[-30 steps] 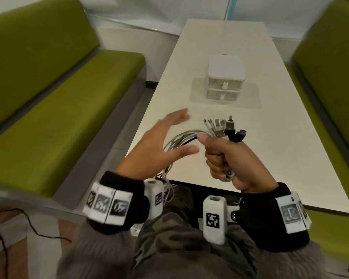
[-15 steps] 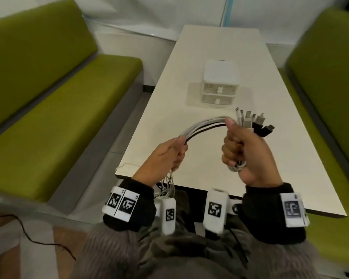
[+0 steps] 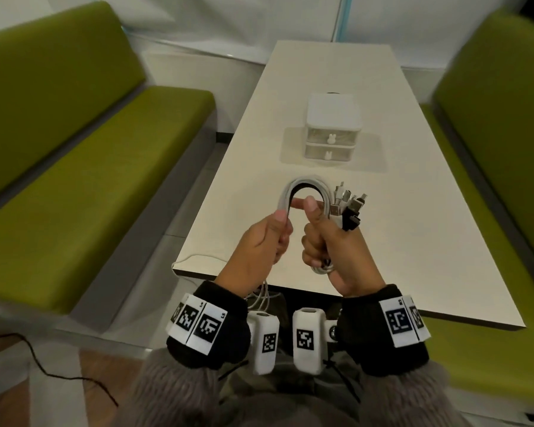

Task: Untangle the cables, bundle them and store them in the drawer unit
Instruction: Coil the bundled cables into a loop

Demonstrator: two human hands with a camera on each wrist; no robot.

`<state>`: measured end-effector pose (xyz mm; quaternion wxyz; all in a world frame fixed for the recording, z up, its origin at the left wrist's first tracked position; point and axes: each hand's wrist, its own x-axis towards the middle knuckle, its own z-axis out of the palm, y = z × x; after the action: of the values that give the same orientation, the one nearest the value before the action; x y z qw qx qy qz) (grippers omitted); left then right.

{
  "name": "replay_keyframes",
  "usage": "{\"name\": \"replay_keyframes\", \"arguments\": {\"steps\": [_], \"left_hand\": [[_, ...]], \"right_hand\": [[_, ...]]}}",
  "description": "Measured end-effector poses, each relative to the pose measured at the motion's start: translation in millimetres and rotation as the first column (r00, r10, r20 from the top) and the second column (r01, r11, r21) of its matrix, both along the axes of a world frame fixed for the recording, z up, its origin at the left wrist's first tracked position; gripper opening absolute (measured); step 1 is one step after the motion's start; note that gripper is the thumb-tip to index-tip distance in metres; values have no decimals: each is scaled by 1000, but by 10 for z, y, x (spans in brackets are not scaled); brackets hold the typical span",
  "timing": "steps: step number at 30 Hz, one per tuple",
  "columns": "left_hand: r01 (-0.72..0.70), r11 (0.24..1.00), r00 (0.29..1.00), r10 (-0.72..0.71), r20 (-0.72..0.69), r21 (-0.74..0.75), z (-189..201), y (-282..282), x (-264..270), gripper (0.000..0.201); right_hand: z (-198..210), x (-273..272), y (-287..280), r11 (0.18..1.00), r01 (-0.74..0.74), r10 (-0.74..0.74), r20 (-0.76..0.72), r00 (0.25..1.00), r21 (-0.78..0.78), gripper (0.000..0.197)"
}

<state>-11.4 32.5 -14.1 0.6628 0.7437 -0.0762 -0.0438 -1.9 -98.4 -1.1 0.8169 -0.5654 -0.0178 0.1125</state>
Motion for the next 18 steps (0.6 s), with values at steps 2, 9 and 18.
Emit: {"name": "replay_keyframes", "arguments": {"steps": [2,9,18], "left_hand": [[79,994,996,-81,24,77,-15,-37,-60,37],[179,870,971,-231,59,459,20,-89,-103,34],[90,630,955,-274,113,771,134,-28,-14,40]], "right_hand": [[28,10,-22,999,31,-31,14,999,-17,37],[78,-8,-64,987,131,-122,98,988,-96,27],[-48,16,38,924,300,-244,238,940,-238,22]]}}
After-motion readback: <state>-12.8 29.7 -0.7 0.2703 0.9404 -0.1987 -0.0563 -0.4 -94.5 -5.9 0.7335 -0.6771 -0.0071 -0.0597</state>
